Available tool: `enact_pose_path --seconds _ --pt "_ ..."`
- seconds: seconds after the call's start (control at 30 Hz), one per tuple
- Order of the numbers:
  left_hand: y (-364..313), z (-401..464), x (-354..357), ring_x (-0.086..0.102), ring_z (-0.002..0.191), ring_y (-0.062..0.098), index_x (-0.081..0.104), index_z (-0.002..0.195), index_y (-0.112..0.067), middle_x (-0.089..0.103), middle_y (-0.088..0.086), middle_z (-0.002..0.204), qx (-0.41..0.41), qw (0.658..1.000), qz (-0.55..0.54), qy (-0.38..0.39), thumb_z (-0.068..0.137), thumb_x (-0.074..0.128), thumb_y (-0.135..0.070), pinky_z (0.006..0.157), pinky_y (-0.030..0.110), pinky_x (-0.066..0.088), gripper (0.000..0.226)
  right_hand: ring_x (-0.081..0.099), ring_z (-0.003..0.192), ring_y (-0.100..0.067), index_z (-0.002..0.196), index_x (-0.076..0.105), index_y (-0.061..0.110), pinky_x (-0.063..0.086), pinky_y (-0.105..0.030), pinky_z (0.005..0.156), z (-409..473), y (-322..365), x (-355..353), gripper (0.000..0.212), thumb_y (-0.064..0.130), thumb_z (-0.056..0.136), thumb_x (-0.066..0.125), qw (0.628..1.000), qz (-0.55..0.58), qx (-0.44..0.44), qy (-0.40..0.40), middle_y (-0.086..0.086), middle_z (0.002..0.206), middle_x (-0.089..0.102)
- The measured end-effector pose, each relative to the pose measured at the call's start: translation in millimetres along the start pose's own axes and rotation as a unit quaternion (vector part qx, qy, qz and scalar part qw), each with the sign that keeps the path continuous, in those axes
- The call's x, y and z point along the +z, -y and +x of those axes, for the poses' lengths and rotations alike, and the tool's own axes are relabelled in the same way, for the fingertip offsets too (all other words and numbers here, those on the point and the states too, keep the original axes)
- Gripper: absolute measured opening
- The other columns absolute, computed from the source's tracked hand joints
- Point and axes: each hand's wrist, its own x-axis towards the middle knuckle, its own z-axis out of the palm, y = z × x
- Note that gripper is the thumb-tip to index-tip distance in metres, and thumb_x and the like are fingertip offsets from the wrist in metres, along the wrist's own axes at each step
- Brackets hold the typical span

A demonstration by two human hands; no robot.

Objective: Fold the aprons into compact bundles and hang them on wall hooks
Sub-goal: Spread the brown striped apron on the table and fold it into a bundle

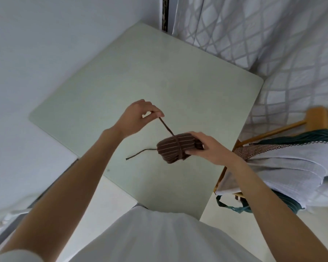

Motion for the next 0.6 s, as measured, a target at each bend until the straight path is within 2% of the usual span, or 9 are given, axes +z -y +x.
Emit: enact_pose_path --seconds 0.1,0.2,0.23,0.3,0.33,0.37,0.43,0.5,0.6 --pt "-11.4 -1.7 24.2 0.058 0.074 -0.002 0.069 0.09 -0.016 0.068 -0.02 0.078 -0.125 0.965 -0.229 0.019 0.09 0.059 -0.008 0.074 0.017 0.045 0.013 0.055 0.117 -0.013 0.119 0.058 0.035 0.044 -0.028 0.096 -4.8 18.1 -0.2 0.04 0.033 0.08 0.07 0.984 0.177 -0.006 -0.03 0.003 0.12 0.062" --pt "-26.4 -9.0 55.5 0.057 0.063 -0.012 0.066 0.094 0.006 0.065 -0.019 0.064 -0.181 0.944 -0.276 0.02 0.086 0.052 0.011 0.066 0.006 0.043 0.017 0.056 0.117 -0.016 0.117 0.062 0.031 0.044 -0.028 0.097 1.1 29.5 -1.2 0.042 0.045 0.078 0.069 0.966 0.241 -0.024 -0.088 0.007 0.117 0.065" --pt "-31.7 -11.0 63.5 0.057 0.061 -0.008 0.066 0.086 0.006 0.065 -0.01 0.065 -0.21 0.937 -0.276 0.027 0.088 0.05 0.009 0.062 0.005 0.042 0.017 0.059 0.113 -0.015 0.116 0.061 0.027 0.046 -0.026 0.093 3.4 33.4 -2.0 0.043 0.044 0.077 0.068 0.955 0.274 -0.027 -0.108 0.007 0.114 0.067" --pt "-39.1 -11.7 77.8 0.058 0.068 0.013 0.066 0.076 -0.005 0.063 0.018 0.071 -0.249 0.917 -0.307 0.047 0.094 0.049 -0.004 0.06 0.01 0.041 0.025 0.063 0.105 -0.016 0.116 0.058 0.016 0.05 -0.027 0.089 8.4 39.5 -5.8 0.052 0.043 0.073 0.07 0.923 0.357 -0.026 -0.138 0.003 0.108 0.069" --pt "-40.1 -12.0 82.4 0.059 0.077 0.021 0.069 0.079 -0.013 0.064 0.018 0.081 -0.247 0.913 -0.322 0.05 0.096 0.049 -0.011 0.066 0.013 0.043 0.026 0.062 0.107 -0.018 0.117 0.057 0.014 0.049 -0.029 0.092 10.3 40.8 -8.2 0.058 0.045 0.07 0.074 0.907 0.392 -0.026 -0.155 0.001 0.11 0.069" --pt "-41.2 -12.4 84.3 0.061 0.089 0.02 0.07 0.088 -0.018 0.067 0.01 0.094 -0.234 0.912 -0.334 0.041 0.097 0.048 -0.016 0.077 0.014 0.044 0.024 0.06 0.111 -0.019 0.118 0.057 0.014 0.048 -0.03 0.095 12.1 40.6 -11.0 0.063 0.047 0.068 0.077 0.893 0.415 -0.025 -0.173 -0.001 0.113 0.068" --pt "-43.6 -15.4 81.9 0.057 0.109 0.006 0.066 0.105 -0.026 0.065 -0.005 0.112 -0.215 0.91 -0.354 -0.004 0.099 0.044 -0.02 0.09 0.011 0.04 0.024 0.058 0.114 -0.018 0.12 0.056 0.015 0.047 -0.028 0.096 13.9 40.5 -16.6 0.068 0.048 0.065 0.078 0.877 0.433 -0.024 -0.206 -0.001 0.116 0.067" --pt "-48.0 -19.6 76.7 0.05 0.116 -0.004 0.06 0.118 -0.027 0.061 -0.014 0.119 -0.196 0.905 -0.378 -0.016 0.101 0.035 -0.024 0.094 0.007 0.034 0.03 0.058 0.115 -0.015 0.122 0.054 0.017 0.045 -0.026 0.096 14.3 38.7 -20.9 0.069 0.05 0.066 0.075 0.881 0.408 -0.014 -0.238 0.002 0.116 0.067" --pt "-49.2 -20.6 75.1 0.054 0.116 0.005 0.054 0.128 -0.019 0.066 -0.008 0.113 -0.164 0.897 -0.408 0.048 0.102 0.032 -0.028 0.105 0.023 0.033 0.036 0.053 0.122 -0.015 0.123 0.055 0.026 0.035 -0.035 0.107 12.2 33.8 -21.4 0.06 0.054 0.072 0.07 0.904 0.343 -0.01 -0.257 0.005 0.122 0.064"
